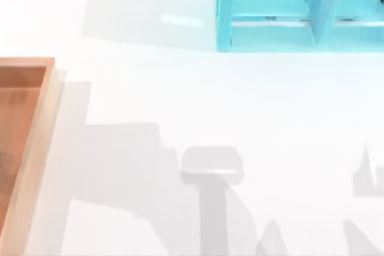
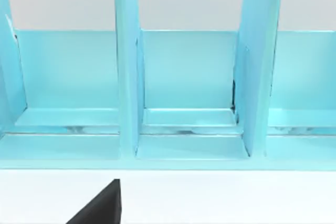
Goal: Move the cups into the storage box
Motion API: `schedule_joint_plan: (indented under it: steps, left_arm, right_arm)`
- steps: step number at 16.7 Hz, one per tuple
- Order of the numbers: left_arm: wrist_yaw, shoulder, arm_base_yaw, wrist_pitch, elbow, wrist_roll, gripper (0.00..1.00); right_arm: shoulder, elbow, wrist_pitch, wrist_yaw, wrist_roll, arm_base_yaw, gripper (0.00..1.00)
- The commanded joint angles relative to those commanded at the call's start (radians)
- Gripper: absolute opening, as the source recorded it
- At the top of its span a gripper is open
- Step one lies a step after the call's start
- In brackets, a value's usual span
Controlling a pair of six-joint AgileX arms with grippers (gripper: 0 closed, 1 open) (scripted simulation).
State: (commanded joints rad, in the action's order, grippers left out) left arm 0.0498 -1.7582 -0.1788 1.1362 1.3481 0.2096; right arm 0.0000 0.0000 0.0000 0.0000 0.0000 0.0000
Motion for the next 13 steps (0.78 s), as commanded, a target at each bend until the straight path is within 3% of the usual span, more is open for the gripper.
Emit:
schedule_joint_plan:
  steps: [13]
  left_arm:
    - [0.0,-0.01,0.005,0.398,0.408,-0.005,1.0]
  right_arm:
    - [0.0,0.0,0.0,0.0,0.0,0.0,1.0]
